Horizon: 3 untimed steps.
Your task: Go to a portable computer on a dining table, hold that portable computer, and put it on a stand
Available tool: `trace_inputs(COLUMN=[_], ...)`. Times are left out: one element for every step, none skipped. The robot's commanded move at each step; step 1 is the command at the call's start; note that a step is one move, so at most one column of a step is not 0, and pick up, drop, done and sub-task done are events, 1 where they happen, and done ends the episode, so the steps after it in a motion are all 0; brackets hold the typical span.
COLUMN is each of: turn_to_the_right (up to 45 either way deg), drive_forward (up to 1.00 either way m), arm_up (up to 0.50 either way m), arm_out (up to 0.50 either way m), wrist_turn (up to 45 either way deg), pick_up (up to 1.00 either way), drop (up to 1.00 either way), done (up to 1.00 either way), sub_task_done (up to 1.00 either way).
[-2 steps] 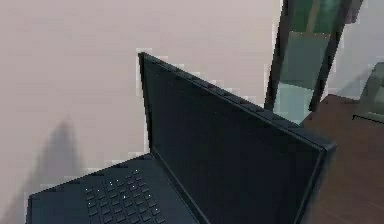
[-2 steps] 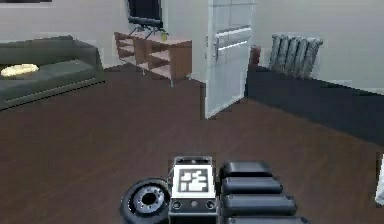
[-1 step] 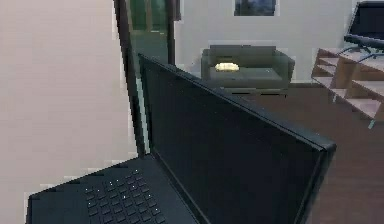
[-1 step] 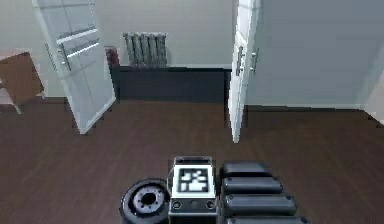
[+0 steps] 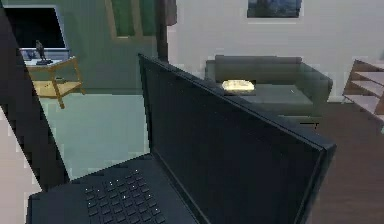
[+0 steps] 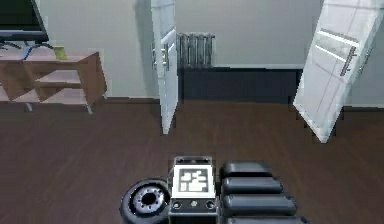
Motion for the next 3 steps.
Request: trace_inputs(turn_to_the_right=[3.0,0.0,-36.0], drive_forward=[0.0,0.75,0.0], arm_up=[0.0,0.0,0.0], arm_out=[0.0,0.0,0.0], wrist_turn=[0.0,0.0,0.0], pick_up=[0.0,0.0,0.0], drop=[0.0,0.0,0.0], done=[0.0,0.0,0.0], sub_task_done=[0.0,0.0,0.0])
